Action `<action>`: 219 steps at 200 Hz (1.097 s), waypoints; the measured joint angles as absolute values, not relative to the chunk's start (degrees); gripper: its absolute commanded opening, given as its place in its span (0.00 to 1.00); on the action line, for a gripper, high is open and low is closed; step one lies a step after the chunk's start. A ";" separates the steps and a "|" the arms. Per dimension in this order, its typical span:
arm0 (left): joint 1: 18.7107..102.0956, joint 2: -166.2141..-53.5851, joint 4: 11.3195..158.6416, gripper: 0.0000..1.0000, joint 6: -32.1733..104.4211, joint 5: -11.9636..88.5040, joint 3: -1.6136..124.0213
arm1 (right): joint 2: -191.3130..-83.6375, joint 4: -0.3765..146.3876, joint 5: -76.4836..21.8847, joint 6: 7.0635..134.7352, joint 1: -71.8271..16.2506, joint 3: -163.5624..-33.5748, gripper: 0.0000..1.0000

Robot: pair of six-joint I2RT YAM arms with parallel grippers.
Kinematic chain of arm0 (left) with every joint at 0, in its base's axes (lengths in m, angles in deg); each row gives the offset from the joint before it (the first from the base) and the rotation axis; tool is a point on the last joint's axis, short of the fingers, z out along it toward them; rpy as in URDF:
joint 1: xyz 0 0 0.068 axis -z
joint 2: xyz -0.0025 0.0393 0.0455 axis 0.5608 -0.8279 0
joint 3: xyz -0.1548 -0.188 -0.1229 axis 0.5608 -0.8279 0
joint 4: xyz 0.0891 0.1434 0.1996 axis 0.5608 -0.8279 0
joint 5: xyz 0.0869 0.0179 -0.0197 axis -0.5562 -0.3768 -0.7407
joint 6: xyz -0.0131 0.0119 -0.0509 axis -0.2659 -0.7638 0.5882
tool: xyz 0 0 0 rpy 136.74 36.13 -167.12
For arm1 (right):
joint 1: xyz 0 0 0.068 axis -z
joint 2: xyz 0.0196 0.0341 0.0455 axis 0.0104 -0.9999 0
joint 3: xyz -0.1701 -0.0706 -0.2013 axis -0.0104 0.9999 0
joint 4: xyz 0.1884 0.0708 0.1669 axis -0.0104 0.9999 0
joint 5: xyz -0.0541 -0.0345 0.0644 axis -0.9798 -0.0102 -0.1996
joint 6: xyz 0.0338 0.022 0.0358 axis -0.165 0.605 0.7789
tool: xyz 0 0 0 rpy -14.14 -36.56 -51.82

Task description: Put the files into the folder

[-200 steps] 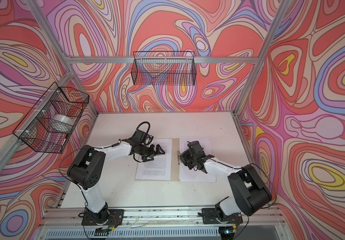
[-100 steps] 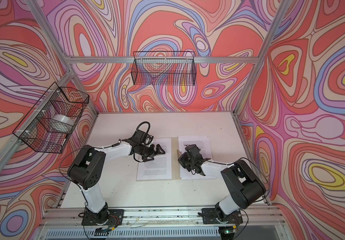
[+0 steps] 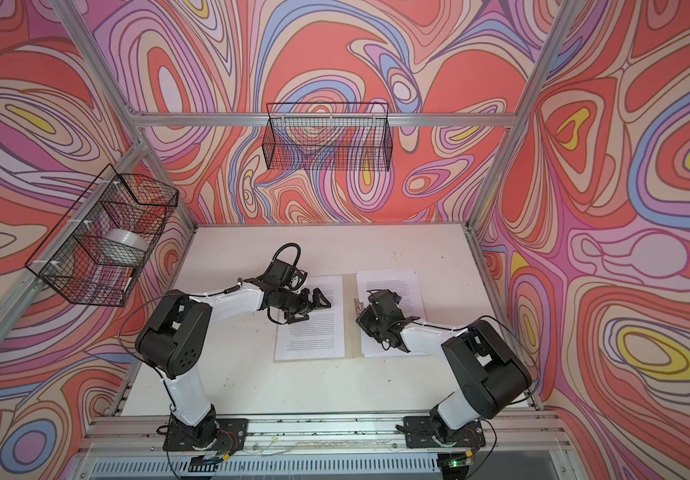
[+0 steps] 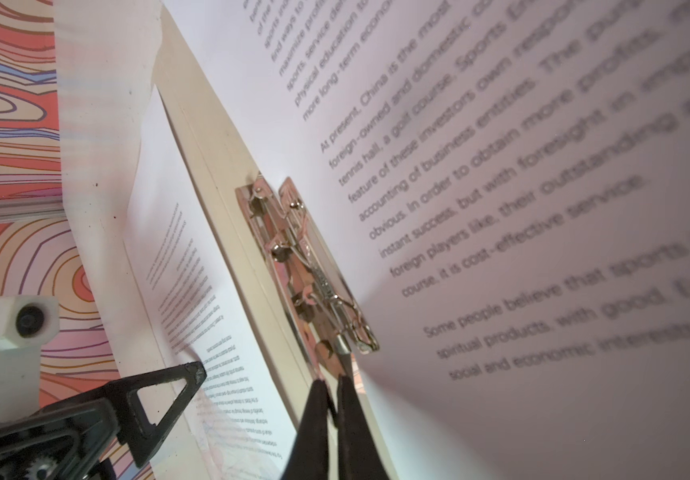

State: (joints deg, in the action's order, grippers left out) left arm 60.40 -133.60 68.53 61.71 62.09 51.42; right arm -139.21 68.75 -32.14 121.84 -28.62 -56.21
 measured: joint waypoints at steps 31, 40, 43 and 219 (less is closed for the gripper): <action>60.18 -133.62 68.62 1.00 61.69 62.07 51.42 | -140.09 67.29 -33.80 121.62 -28.88 -56.19 0.00; 60.11 -133.66 68.66 1.00 61.69 62.09 51.42 | -140.33 66.92 -34.26 121.60 -29.01 -56.19 0.00; 60.09 -133.69 68.68 1.00 61.69 62.09 51.42 | -140.41 66.74 -34.48 121.60 -29.03 -56.19 0.00; 59.13 -134.01 64.82 1.00 60.86 61.11 53.78 | -138.80 76.99 -37.01 112.53 -31.37 -60.84 0.36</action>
